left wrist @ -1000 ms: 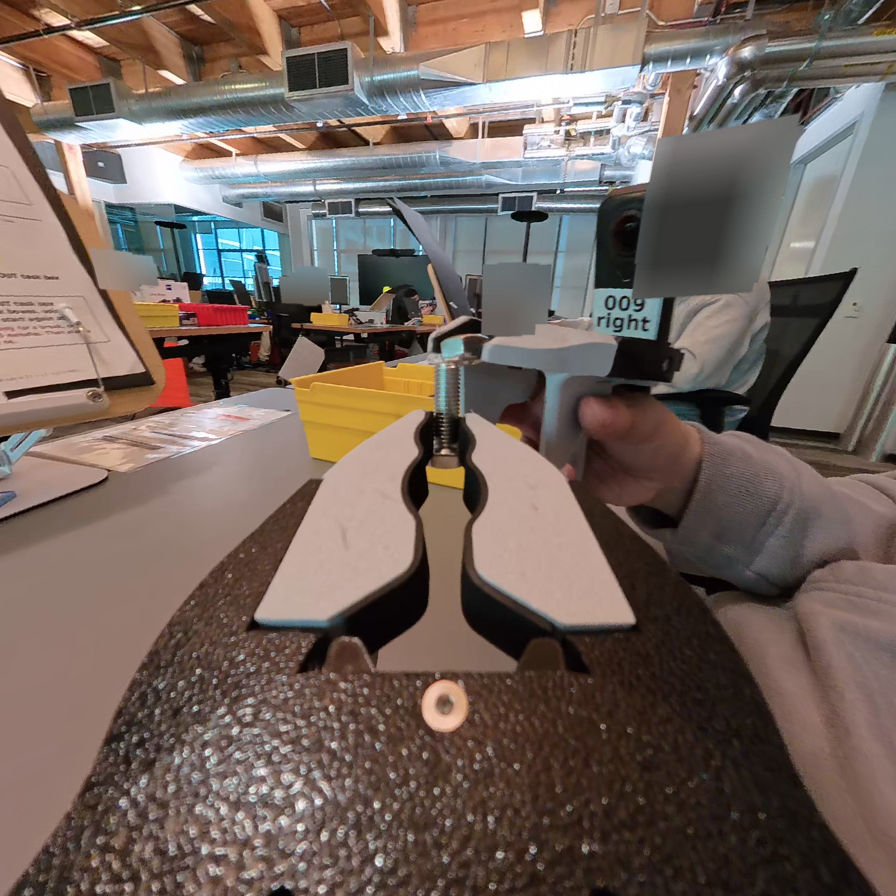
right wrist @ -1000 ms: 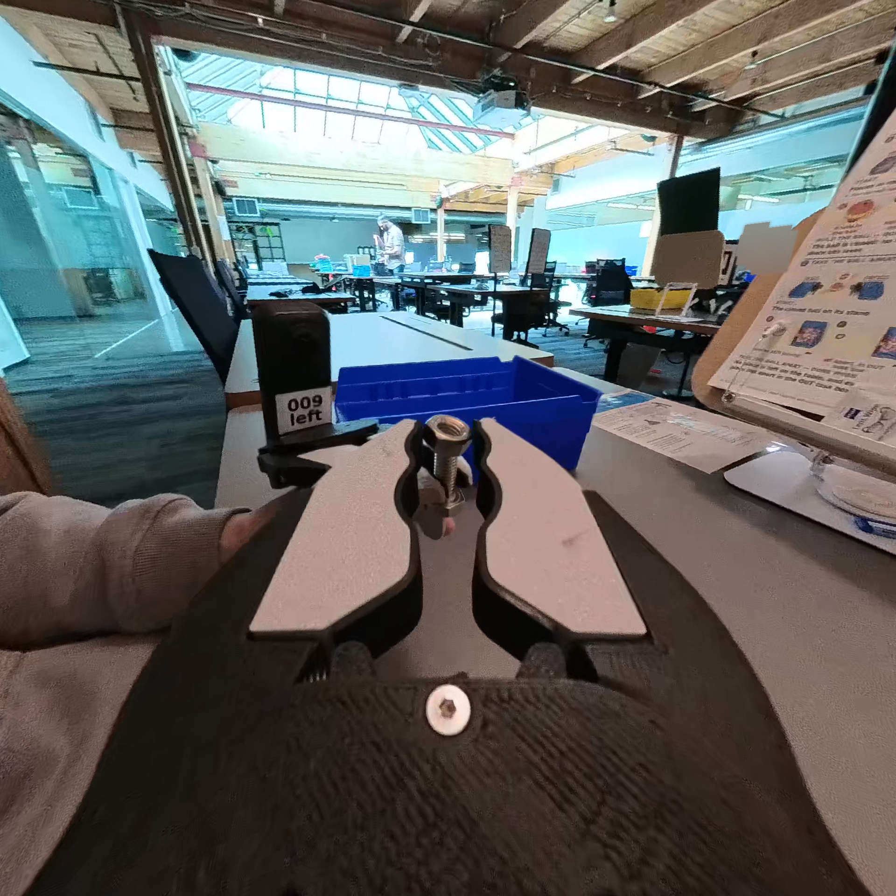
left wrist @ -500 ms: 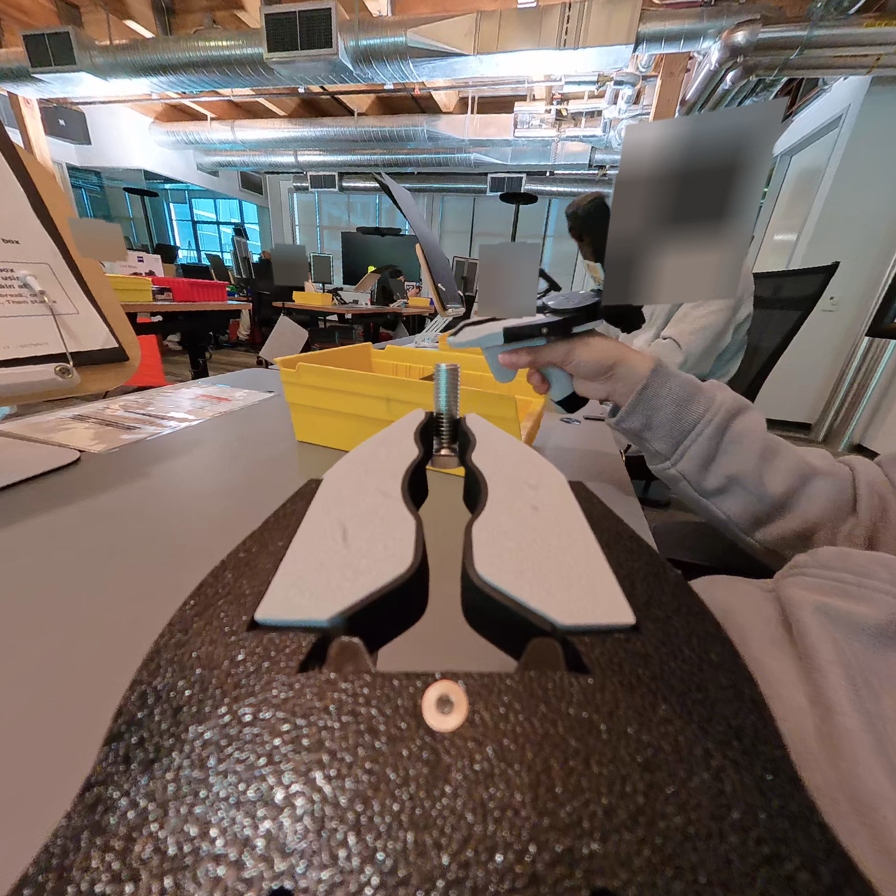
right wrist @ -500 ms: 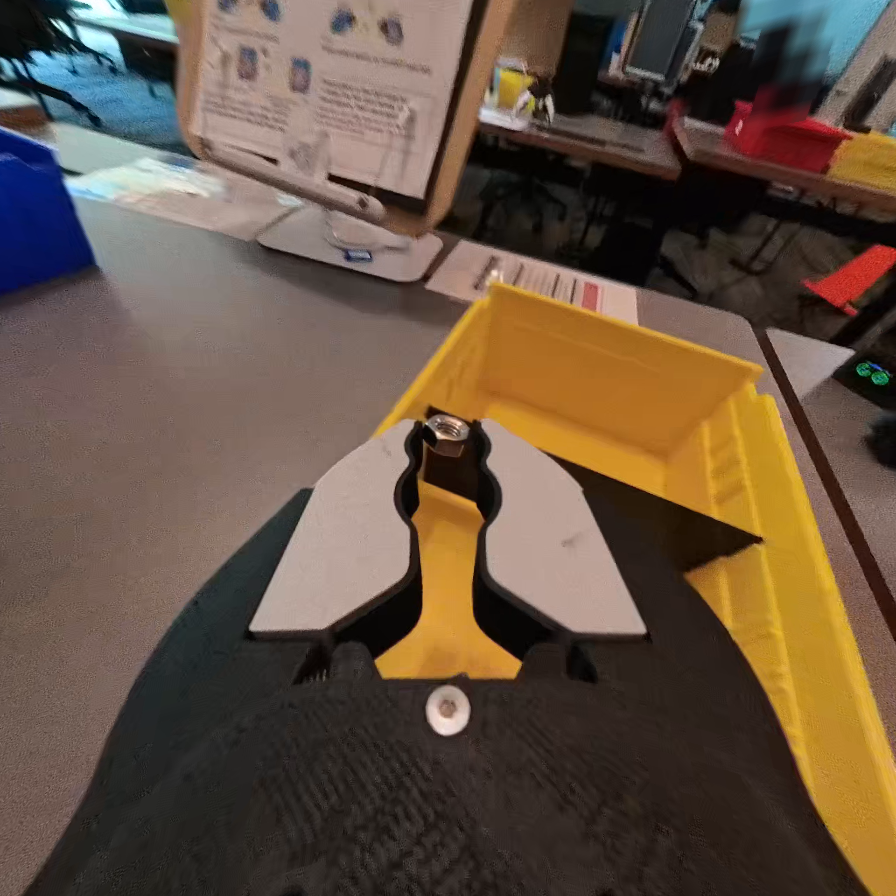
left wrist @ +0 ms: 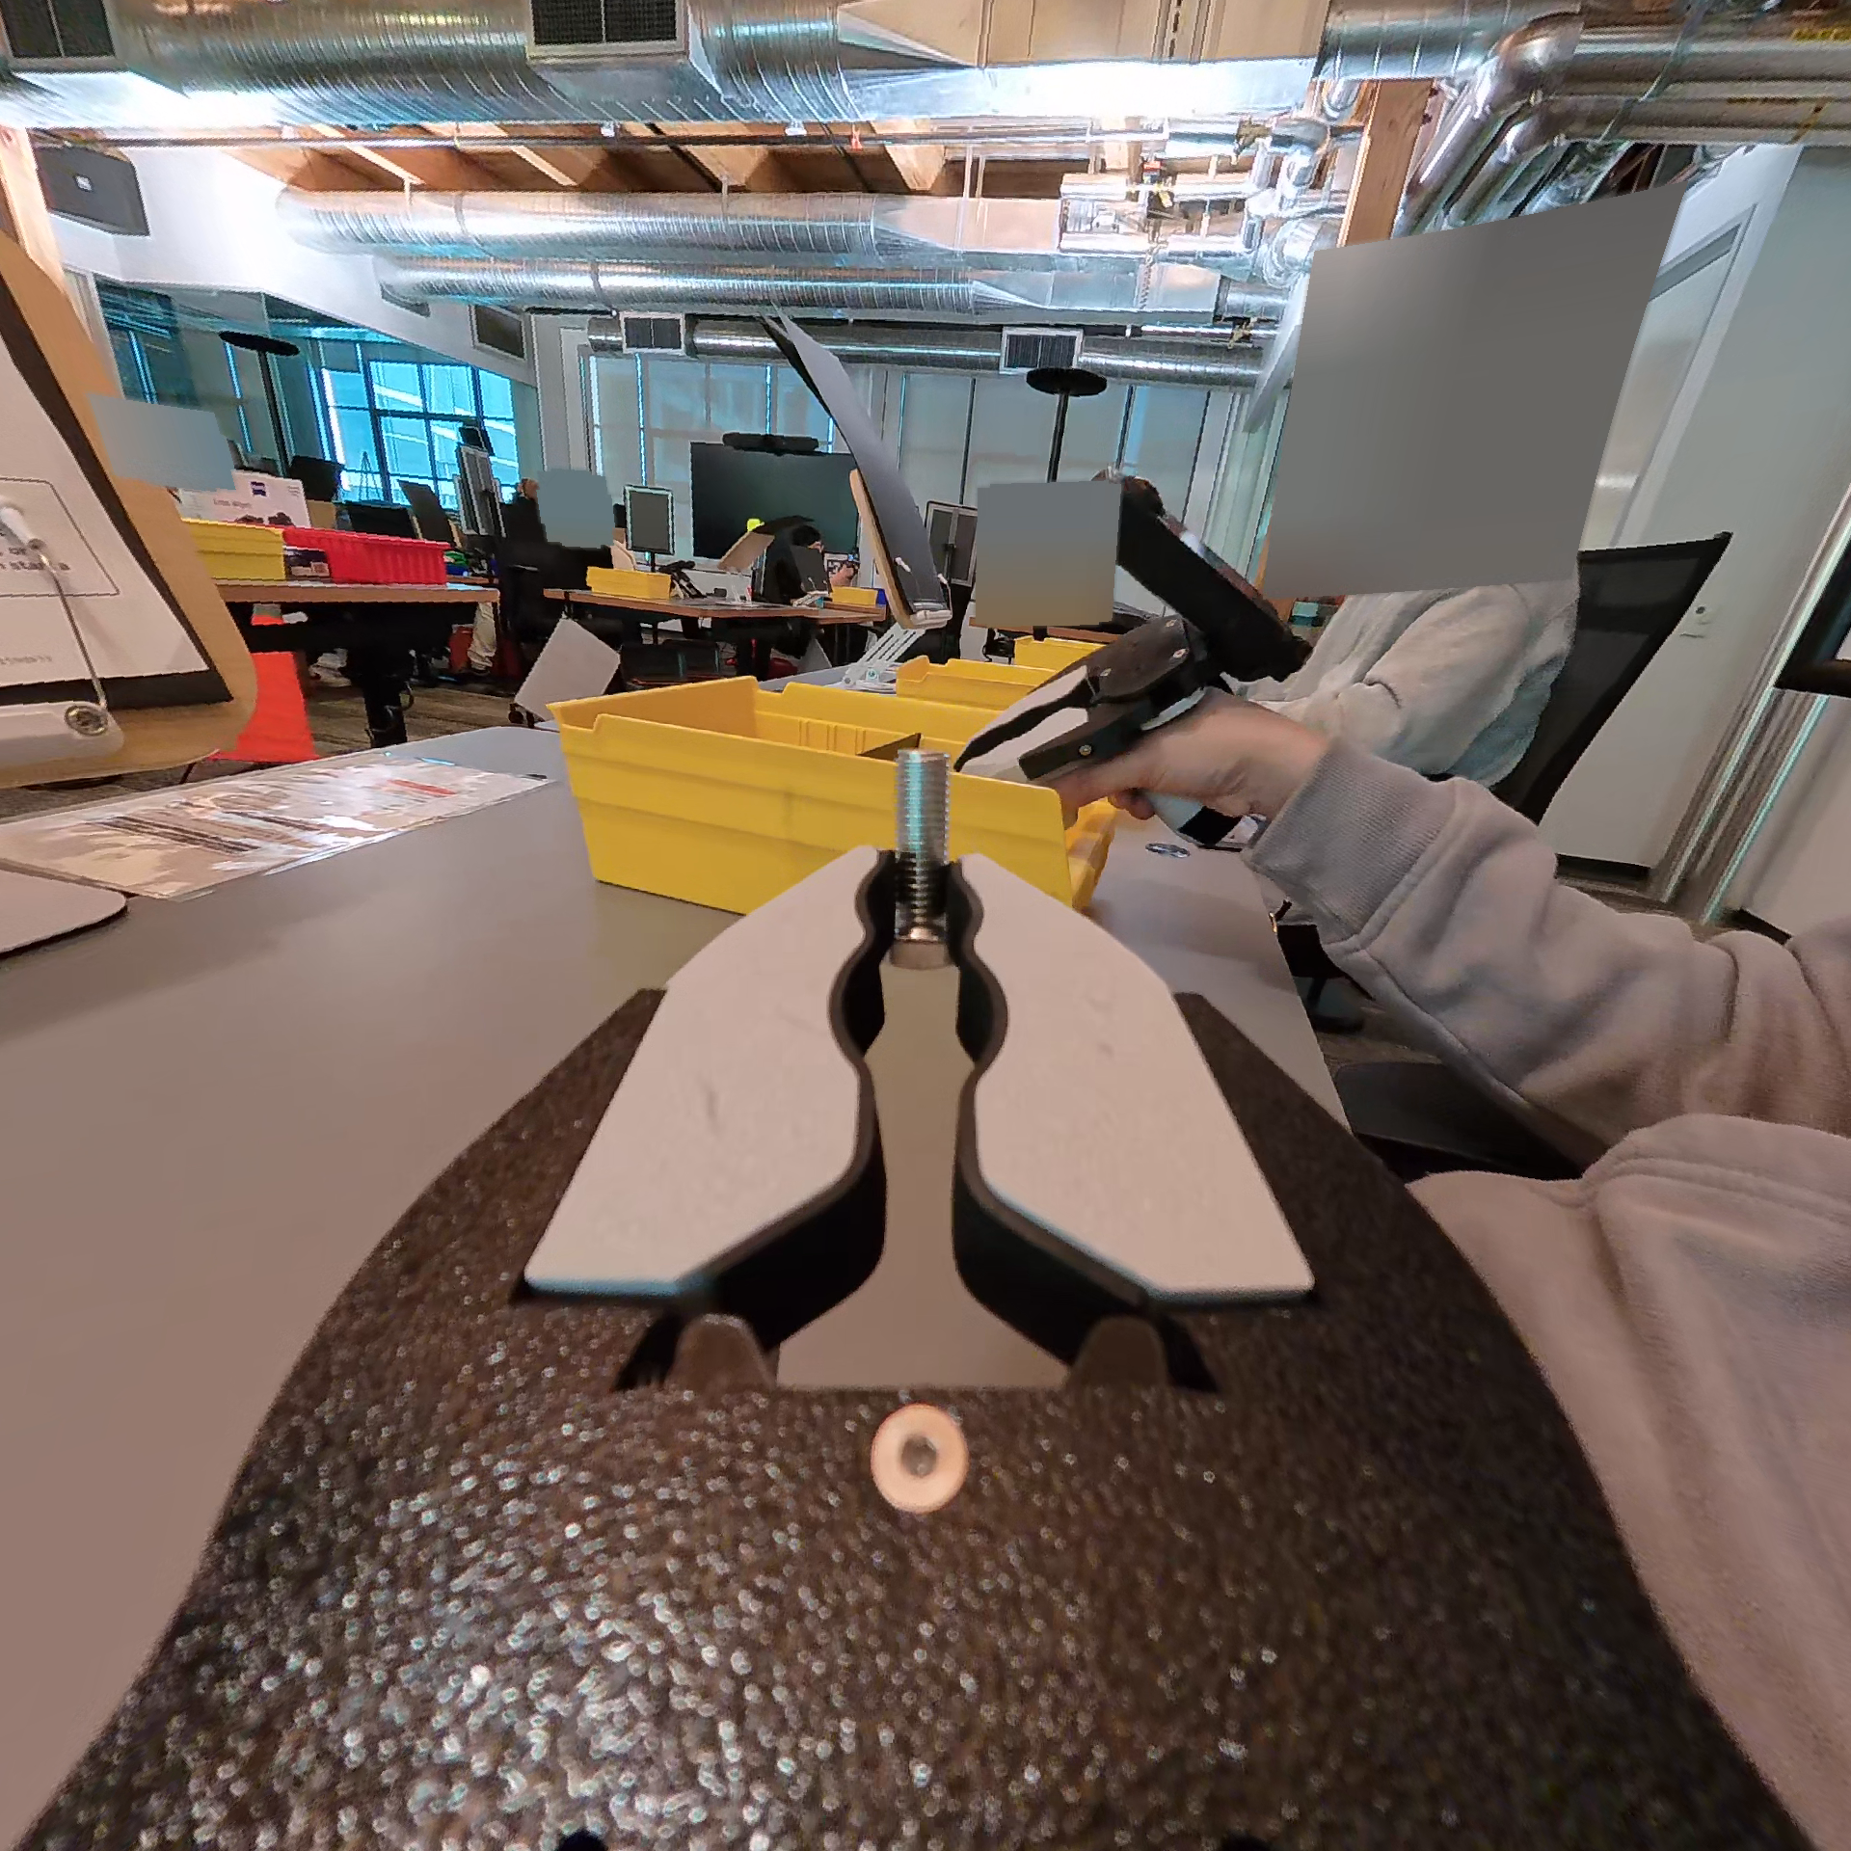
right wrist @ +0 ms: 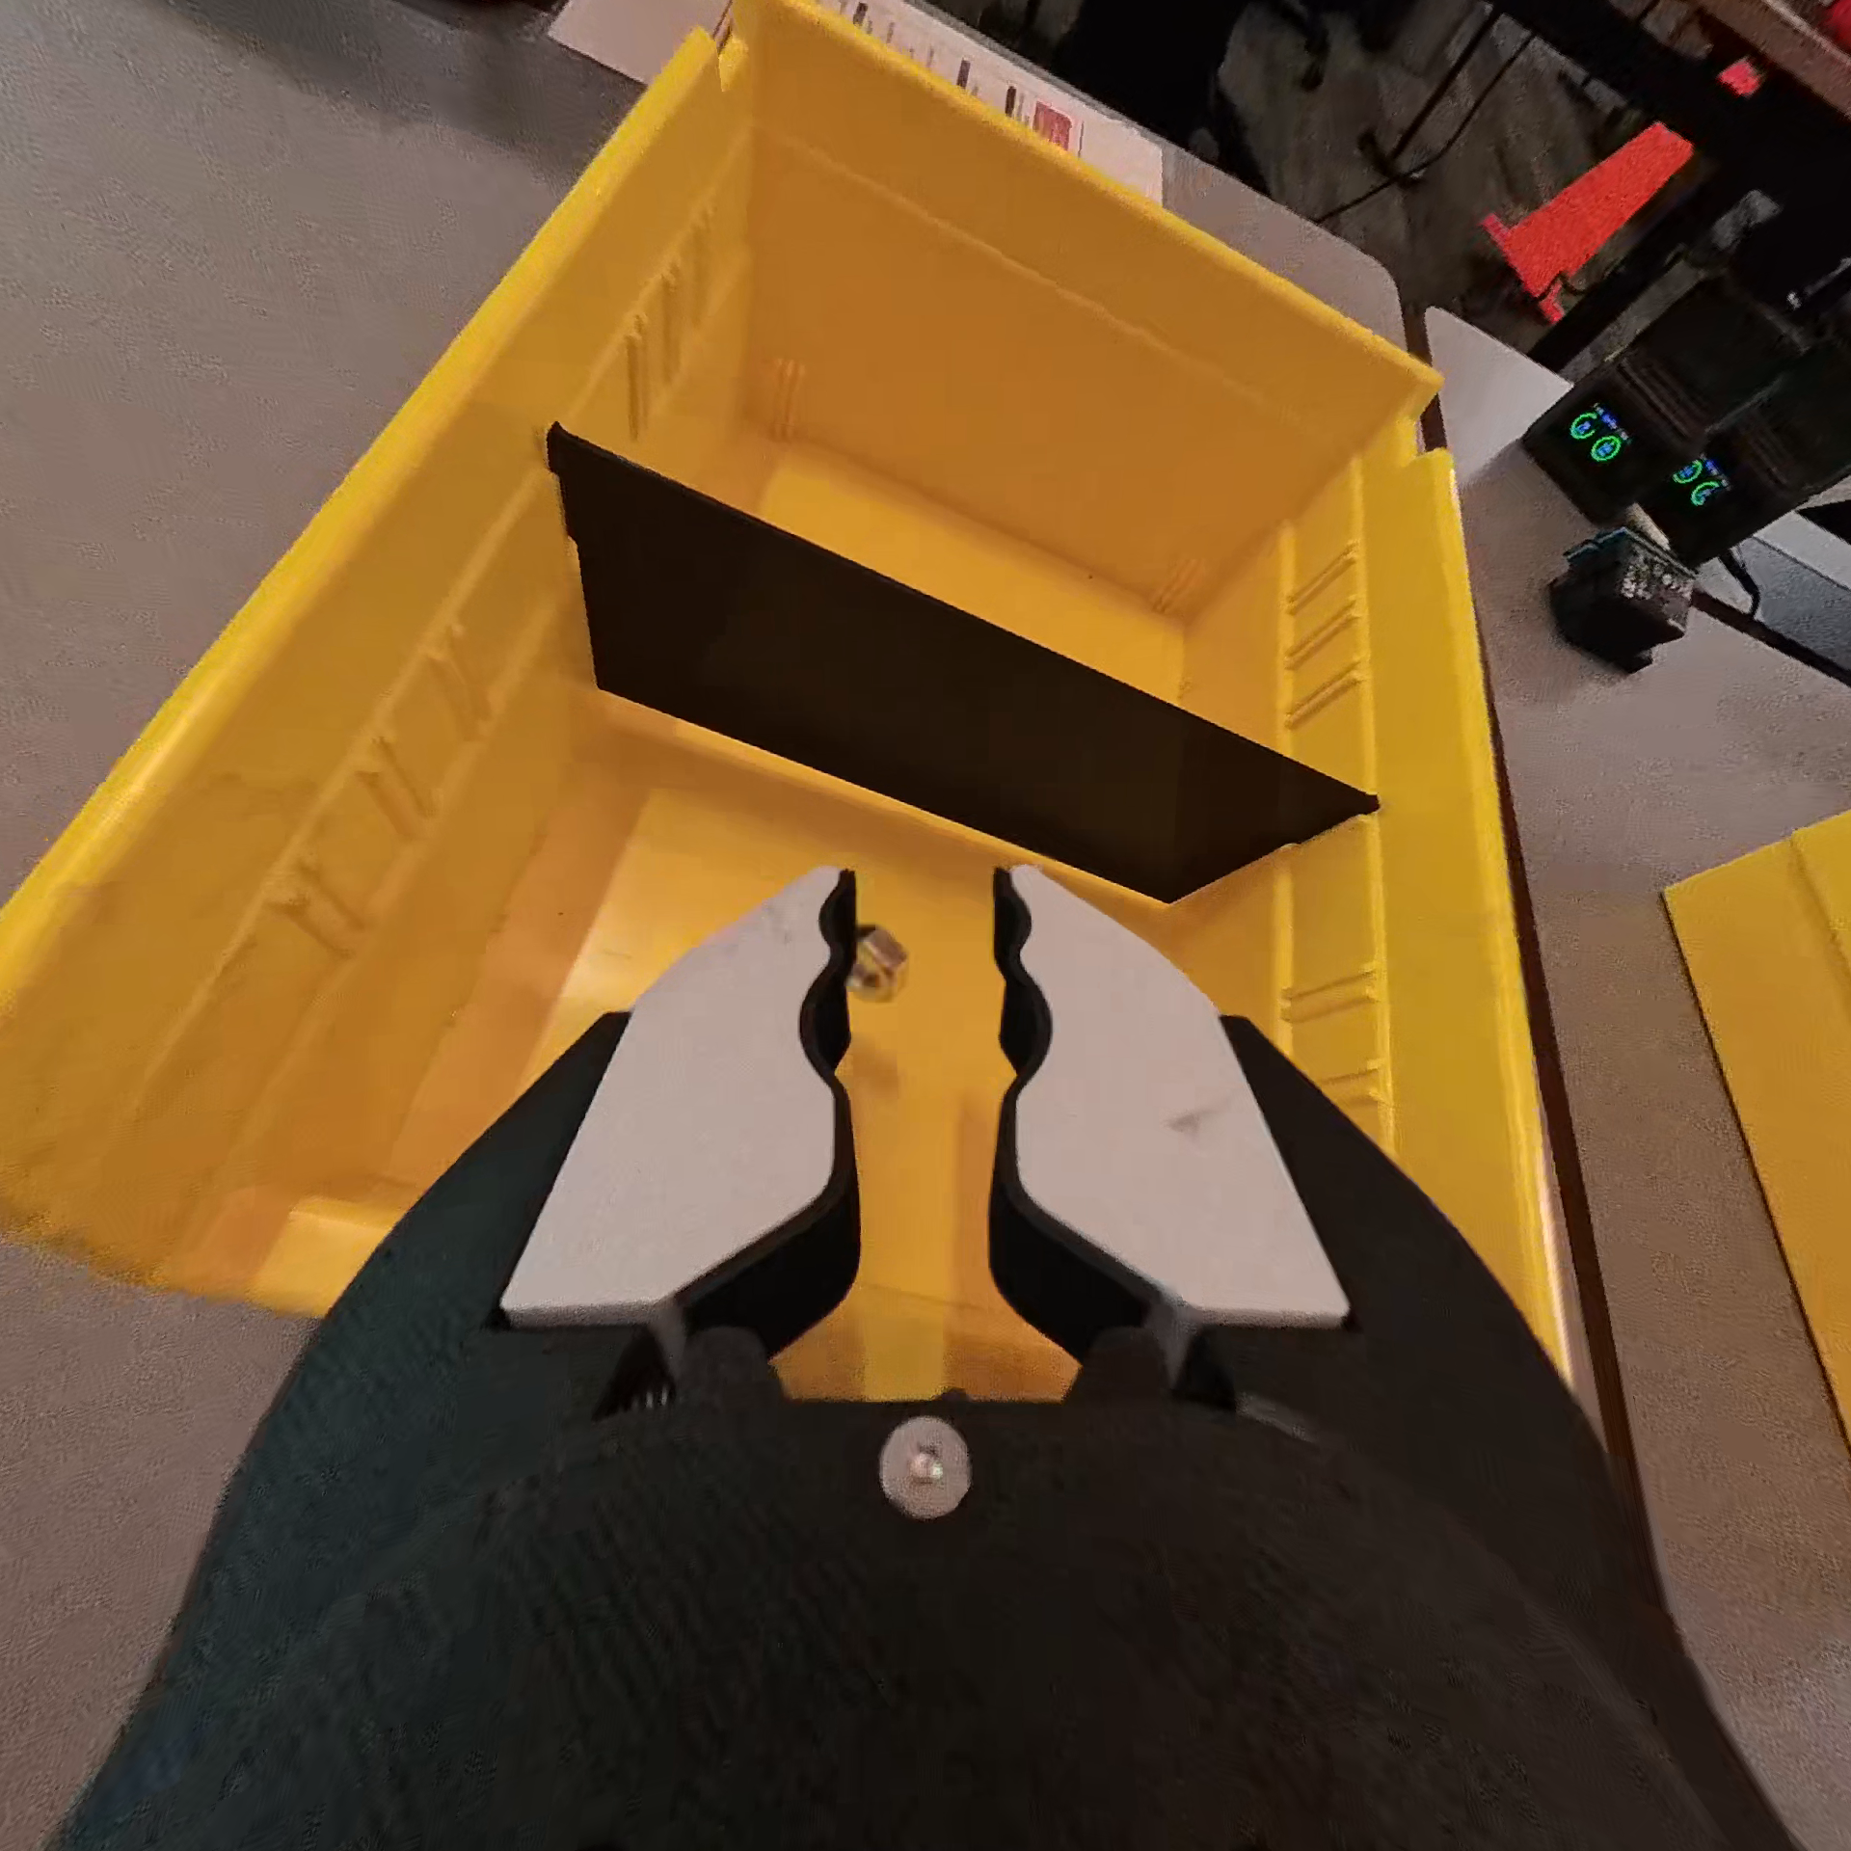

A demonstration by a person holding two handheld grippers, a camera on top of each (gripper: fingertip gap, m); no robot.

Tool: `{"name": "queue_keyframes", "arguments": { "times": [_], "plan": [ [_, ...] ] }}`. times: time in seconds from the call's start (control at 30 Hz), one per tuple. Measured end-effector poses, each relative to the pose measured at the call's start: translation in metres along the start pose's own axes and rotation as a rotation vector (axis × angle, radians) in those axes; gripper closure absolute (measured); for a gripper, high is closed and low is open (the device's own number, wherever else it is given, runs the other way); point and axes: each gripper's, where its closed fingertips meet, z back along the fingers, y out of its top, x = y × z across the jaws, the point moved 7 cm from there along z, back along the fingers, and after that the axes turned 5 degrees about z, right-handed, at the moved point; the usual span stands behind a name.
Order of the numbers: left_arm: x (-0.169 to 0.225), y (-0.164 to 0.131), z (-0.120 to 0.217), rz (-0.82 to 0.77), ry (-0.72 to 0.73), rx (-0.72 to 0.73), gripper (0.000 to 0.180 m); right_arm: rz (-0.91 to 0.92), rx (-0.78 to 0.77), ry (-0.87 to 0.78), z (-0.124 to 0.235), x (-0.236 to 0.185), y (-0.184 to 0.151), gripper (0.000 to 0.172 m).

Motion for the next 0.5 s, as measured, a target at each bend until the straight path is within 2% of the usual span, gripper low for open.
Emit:
{"name": "queue_keyframes", "arguments": {
  "times": [0.17,0.3,0.37,0.43,0.5],
  "plan": [
    [0.000,0.000,0.000,0.004,-0.002,0.003,0.172,0.014,0.054,-0.020,0.015,-0.005,0.015,0.139],
    [0.001,0.000,0.000,0.003,-0.004,0.003,0.172,0.013,0.202,0.101,0.033,-0.026,0.040,0.127],
    [0.001,0.000,-0.001,0.005,-0.010,0.005,0.172,0.002,0.348,0.272,0.048,-0.052,0.062,0.120],
    [0.003,0.000,-0.001,0.007,-0.020,0.007,0.172,-0.024,0.513,0.546,0.066,-0.092,0.086,0.111],
    [0.005,0.001,-0.002,0.007,-0.039,0.017,0.172,-0.041,0.656,0.841,0.084,-0.135,0.106,0.113]
  ]
}}
